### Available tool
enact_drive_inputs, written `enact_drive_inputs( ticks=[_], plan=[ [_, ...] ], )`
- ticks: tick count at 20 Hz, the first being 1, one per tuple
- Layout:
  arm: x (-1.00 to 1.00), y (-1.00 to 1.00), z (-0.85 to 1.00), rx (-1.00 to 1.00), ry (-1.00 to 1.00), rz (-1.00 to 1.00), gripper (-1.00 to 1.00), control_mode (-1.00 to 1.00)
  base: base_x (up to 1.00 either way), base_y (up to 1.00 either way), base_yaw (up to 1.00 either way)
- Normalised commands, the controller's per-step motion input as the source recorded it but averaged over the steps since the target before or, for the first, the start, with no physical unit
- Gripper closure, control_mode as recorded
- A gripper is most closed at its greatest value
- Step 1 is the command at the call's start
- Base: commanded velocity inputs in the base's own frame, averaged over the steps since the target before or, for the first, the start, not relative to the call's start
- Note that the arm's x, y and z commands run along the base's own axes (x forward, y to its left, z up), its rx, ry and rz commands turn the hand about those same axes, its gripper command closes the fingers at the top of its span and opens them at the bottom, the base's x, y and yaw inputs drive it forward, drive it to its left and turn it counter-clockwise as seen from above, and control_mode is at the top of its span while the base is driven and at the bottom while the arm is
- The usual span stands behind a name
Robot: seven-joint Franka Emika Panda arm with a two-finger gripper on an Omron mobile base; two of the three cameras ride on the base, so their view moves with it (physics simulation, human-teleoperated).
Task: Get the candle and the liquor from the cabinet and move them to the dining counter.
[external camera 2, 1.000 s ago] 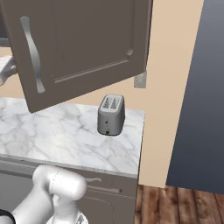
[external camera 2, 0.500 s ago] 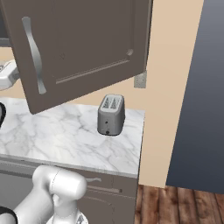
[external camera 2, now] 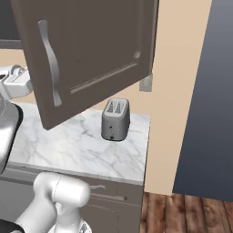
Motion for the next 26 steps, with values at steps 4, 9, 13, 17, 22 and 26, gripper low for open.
enact_drive_inputs(
  ticks=[4, 9, 13, 17, 22, 26],
  plan=[
    [-0.33, -1.00, -0.01, 0.01, 0.00, 0.00, -1.00, -1.00, 0.00, 0.00, 0.00],
    [-0.28, -1.00, -0.01, 0.00, -0.01, 0.08, -1.00, -1.00, 0.00, 0.00, 0.00],
    [-0.10, -0.94, 0.00, 0.00, -0.02, 0.14, -1.00, -1.00, 0.00, 0.00, 0.00],
    [0.00, -0.84, -0.01, 0.00, -0.02, 0.17, -1.00, -1.00, 0.00, 0.00, 0.00],
    [0.00, -0.67, 0.00, 0.00, 0.00, 0.16, -1.00, -1.00, 0.00, 0.00, 0.00],
    [0.00, -0.38, 0.00, 0.00, 0.00, 0.10, -1.00, -1.00, 0.00, 0.00, 0.00]
  ],
)
